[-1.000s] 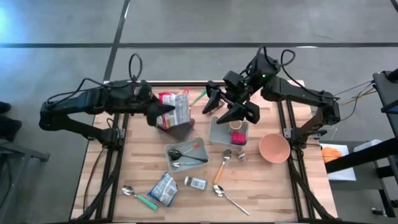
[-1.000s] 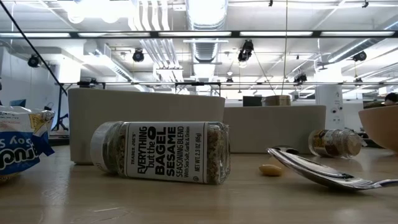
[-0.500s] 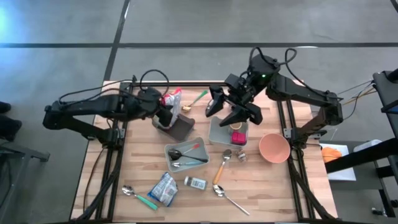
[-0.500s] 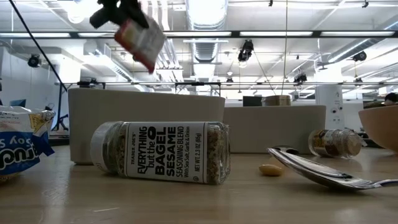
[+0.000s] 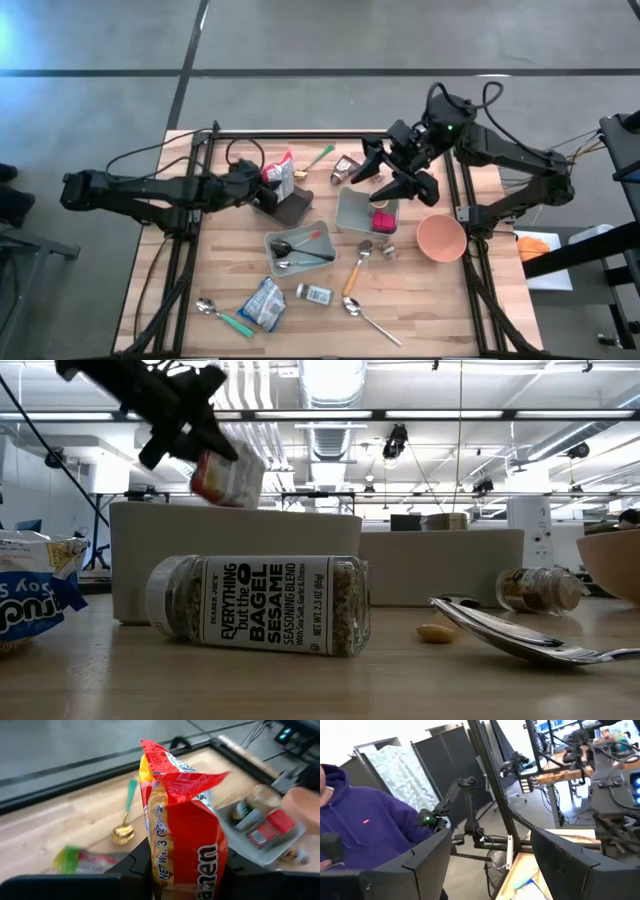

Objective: Pick & Place Food Item
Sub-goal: Put the red noodle pack into the black bin

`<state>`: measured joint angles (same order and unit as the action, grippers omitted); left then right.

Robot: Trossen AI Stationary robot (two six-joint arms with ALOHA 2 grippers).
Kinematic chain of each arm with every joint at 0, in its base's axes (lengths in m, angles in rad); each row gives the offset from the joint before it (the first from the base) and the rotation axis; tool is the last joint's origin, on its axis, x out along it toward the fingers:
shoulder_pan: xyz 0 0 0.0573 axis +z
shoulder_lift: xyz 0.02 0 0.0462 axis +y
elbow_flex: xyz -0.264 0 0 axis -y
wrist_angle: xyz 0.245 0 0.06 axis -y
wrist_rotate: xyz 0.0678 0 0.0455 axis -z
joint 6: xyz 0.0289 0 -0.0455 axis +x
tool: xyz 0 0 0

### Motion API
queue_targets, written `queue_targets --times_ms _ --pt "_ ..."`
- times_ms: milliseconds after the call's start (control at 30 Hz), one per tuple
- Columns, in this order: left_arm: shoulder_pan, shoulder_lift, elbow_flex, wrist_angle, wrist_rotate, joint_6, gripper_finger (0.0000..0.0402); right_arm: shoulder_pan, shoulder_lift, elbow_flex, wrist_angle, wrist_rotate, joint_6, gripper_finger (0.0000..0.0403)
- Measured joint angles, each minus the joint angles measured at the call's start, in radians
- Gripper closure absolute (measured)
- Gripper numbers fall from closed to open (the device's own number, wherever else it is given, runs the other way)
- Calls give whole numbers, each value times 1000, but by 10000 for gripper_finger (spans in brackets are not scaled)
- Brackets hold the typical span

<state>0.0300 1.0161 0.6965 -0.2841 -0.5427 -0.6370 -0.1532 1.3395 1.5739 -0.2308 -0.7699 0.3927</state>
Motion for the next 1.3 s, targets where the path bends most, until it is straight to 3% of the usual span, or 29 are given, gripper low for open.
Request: queue_targets --times_ms 200,567,1067,1300 --pt "-9 13 -55 9 -113 -18 290 0 -33 -46 2 60 13 134" --pt "-9 13 -211 198 -116 -53 290 0 6 -51 -3 118 51 134" --pt "-13 14 -305 276 -143 -120 290 0 36 -52 -5 111 49 134" --pt "-15 14 -389 430 -146 -121 290 0 35 -52 -5 108 42 134"
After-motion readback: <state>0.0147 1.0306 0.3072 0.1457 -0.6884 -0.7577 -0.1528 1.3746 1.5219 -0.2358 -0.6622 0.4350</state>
